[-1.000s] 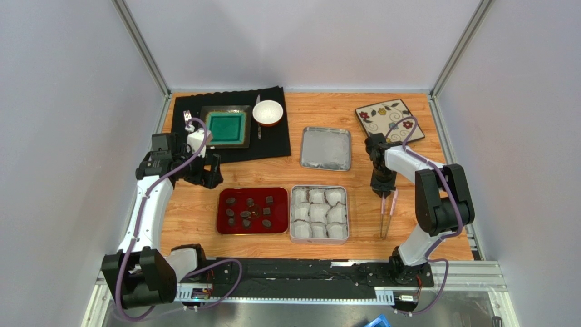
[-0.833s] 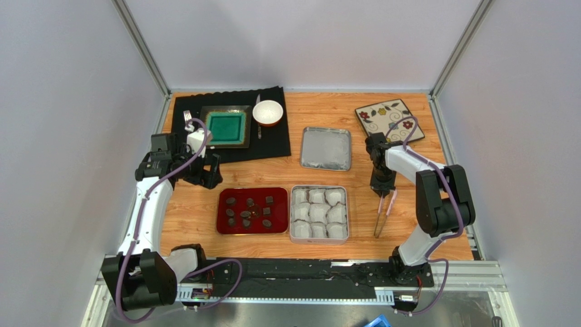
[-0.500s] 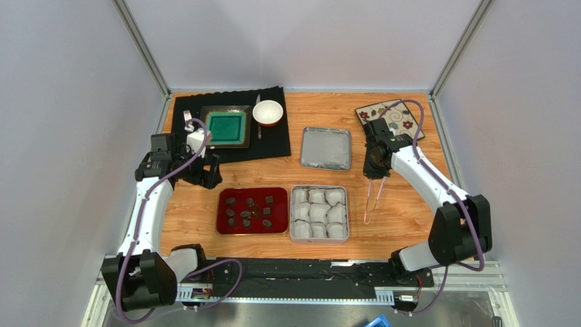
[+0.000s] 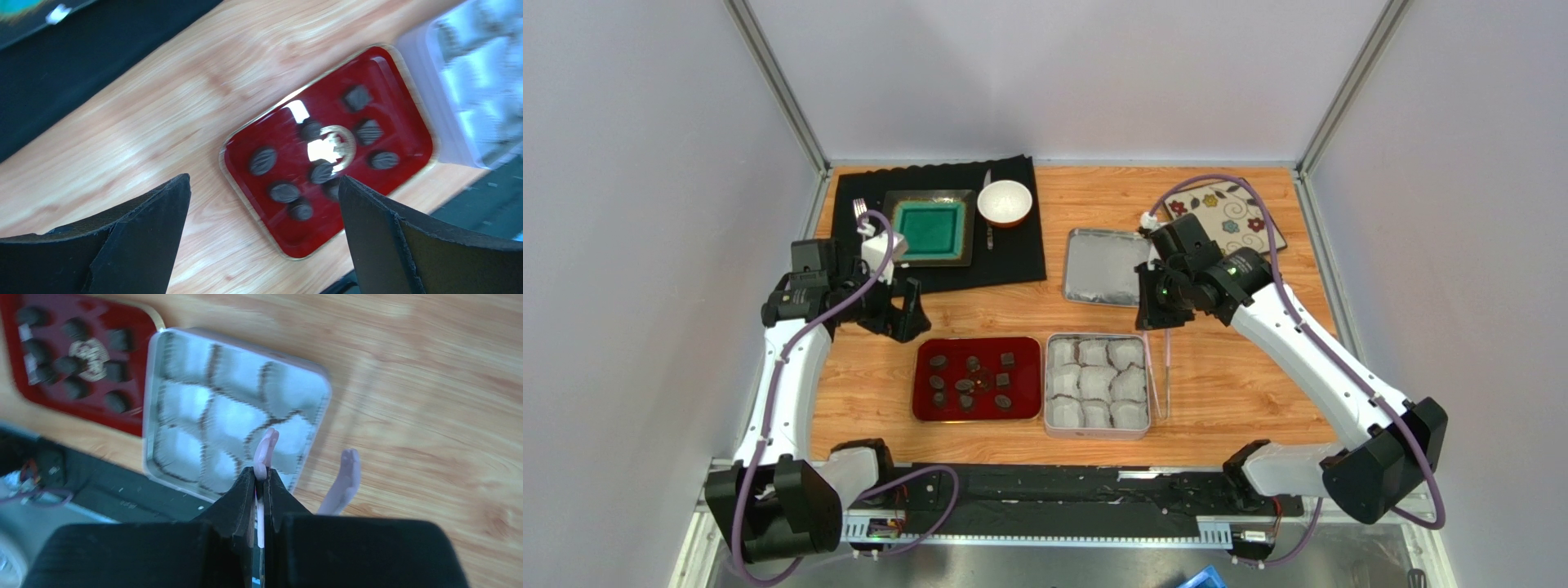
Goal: Pack the chocolate
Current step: Pick up the clamp at the center of the board, then place the clamp in the packing box.
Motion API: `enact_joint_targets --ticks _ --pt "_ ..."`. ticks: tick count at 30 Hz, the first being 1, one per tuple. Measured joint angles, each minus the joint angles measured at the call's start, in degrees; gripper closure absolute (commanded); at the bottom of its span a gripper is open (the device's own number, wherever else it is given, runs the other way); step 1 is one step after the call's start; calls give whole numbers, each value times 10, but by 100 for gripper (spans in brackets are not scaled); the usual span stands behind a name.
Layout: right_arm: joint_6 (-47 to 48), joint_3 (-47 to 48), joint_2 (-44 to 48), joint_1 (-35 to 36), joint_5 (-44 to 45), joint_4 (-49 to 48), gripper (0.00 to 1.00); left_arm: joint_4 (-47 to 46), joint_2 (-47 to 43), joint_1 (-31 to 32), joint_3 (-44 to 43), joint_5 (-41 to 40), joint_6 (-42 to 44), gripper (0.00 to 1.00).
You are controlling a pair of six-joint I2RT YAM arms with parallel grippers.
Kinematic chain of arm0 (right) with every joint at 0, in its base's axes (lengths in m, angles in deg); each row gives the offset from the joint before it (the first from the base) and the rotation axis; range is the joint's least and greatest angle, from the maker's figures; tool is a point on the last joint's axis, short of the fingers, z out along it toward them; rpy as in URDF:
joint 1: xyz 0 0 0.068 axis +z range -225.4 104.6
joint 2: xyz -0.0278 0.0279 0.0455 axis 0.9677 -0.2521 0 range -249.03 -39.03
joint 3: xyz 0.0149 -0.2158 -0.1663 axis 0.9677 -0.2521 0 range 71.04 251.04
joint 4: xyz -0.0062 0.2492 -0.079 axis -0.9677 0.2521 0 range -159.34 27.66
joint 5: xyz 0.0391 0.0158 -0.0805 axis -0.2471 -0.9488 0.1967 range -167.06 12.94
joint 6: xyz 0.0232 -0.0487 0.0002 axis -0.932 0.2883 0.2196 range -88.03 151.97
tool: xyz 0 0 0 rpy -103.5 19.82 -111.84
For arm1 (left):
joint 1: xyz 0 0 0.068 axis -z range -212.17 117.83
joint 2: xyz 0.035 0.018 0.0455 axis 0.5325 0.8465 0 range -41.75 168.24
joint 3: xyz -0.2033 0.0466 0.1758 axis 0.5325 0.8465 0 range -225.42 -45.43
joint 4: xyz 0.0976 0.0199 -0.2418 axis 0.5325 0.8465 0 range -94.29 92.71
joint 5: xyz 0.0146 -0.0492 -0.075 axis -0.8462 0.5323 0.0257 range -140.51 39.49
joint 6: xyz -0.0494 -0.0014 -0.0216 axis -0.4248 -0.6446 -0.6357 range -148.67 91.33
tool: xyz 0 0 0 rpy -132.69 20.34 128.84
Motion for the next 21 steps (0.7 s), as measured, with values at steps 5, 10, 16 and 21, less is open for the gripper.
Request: enact_joint_targets --ticks 5,10,16,21 --pt "19 41 -20 64 -61 -31 100 14 -5 0 -30 92 1 1" --pt "42 107 -131 131 -75 -54 100 20 -28 0 -34 108 8 1" --pt "57 139 -263 179 -81 -64 100 33 -48 0 -34 103 17 1" --pt "60 147 -289 198 -85 -64 100 39 -47 -11 -34 100 19 1"
